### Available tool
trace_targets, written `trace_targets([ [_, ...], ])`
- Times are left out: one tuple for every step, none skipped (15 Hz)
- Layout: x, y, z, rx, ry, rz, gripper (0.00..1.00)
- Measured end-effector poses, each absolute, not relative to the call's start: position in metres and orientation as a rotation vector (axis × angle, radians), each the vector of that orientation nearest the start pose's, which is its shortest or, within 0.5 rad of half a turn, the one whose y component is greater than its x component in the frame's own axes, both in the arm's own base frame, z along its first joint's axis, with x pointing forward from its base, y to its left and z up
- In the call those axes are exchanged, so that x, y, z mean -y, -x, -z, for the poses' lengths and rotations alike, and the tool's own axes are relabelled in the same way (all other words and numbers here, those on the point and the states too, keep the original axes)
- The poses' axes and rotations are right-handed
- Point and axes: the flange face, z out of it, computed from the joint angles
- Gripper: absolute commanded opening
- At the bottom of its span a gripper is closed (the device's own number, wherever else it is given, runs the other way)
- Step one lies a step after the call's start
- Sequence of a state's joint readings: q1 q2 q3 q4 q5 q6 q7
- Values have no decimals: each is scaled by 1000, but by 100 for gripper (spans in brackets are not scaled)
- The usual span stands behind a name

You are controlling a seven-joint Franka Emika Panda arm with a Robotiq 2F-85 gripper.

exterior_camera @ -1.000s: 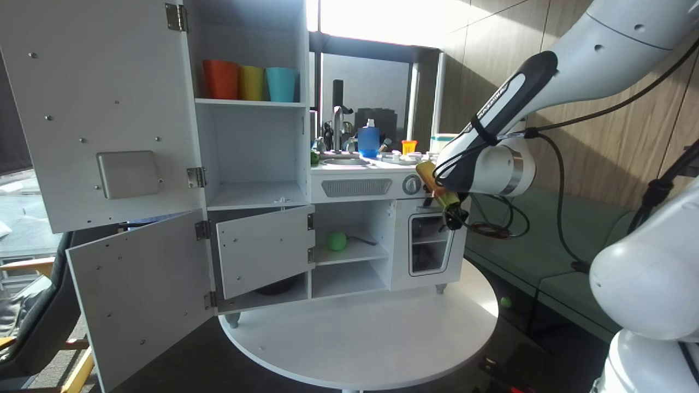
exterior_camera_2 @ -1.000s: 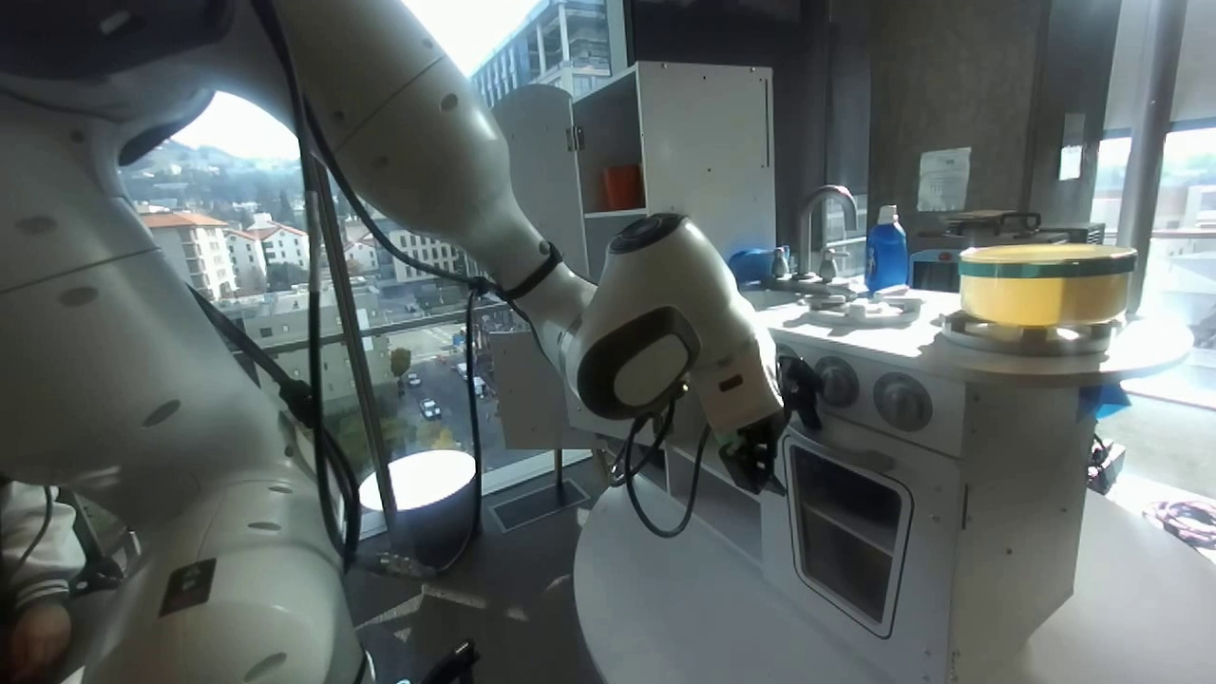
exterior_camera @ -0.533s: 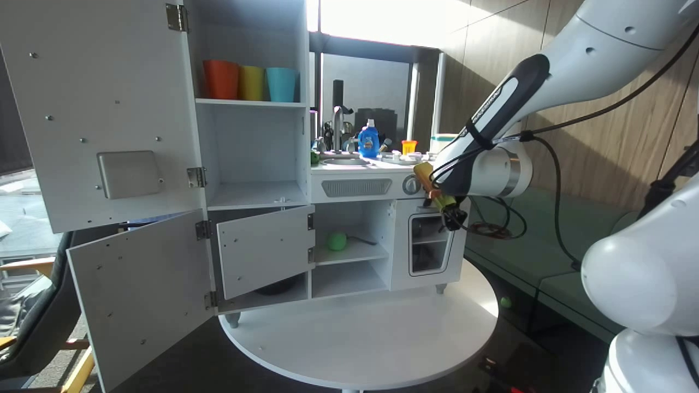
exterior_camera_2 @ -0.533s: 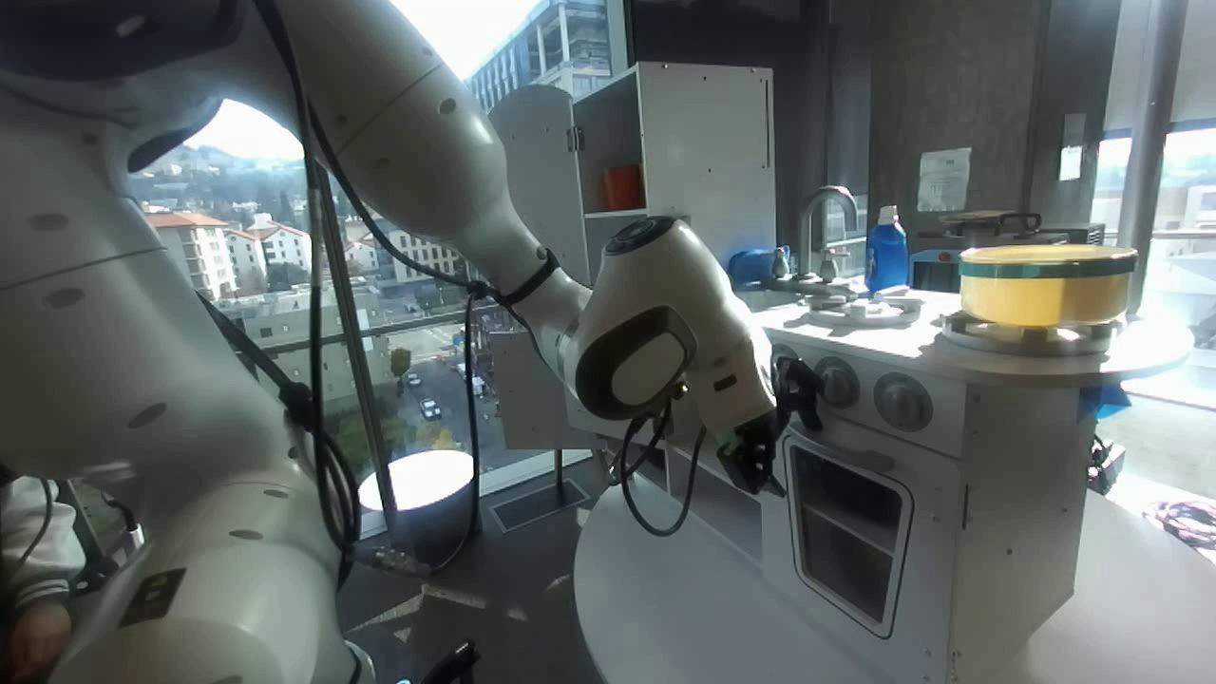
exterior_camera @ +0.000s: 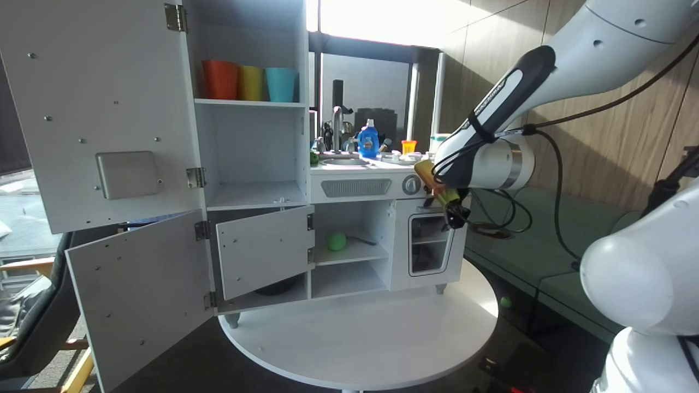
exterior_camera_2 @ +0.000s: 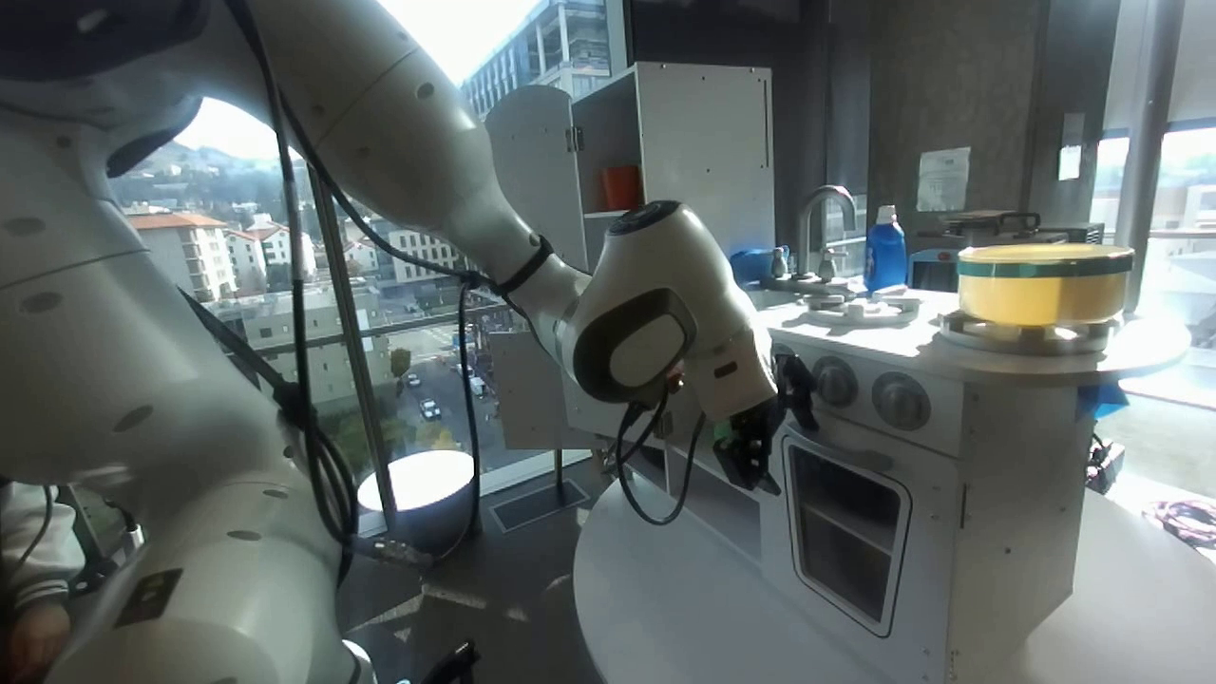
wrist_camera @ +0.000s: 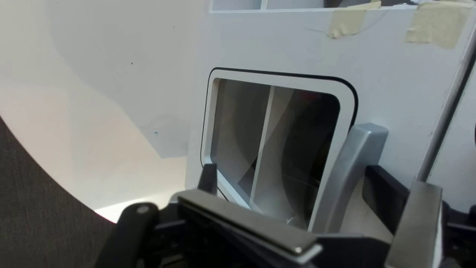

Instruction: Open all the kitchen cabinet doors, beginning with the left upper and ending with the right lower door

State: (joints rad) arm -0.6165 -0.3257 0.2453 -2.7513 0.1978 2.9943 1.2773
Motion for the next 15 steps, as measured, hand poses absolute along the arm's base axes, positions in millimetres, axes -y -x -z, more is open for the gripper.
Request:
trace_targets([
  [168,-385,-379,-2224,1739,707,100],
  [168,-383,-382,-2228,1778,691,100],
  [168,-380,-384,-2232,1817,670,100],
  [168,-376,-386,-2238,1849,643,100],
  [168,-373,-386,-2243,1875,612,100],
  [167,-371,-386,-2247,1894,577,100],
  [166,-369,-386,-2245,1912,554,100],
  [165,-368,-387,-2238,1928,549,100],
  [165,-368,-389,-2230,1937,557,100],
  [166,-367,-393,-2222,1944,574,100],
  [167,-366,-398,-2216,1938,589,100],
  [168,-365,-403,-2213,1927,603,100],
  [169,-363,-407,-2211,1917,614,100],
  [170,-362,-409,-2209,1909,618,100],
  [171,-362,-409,-2210,1904,617,100],
])
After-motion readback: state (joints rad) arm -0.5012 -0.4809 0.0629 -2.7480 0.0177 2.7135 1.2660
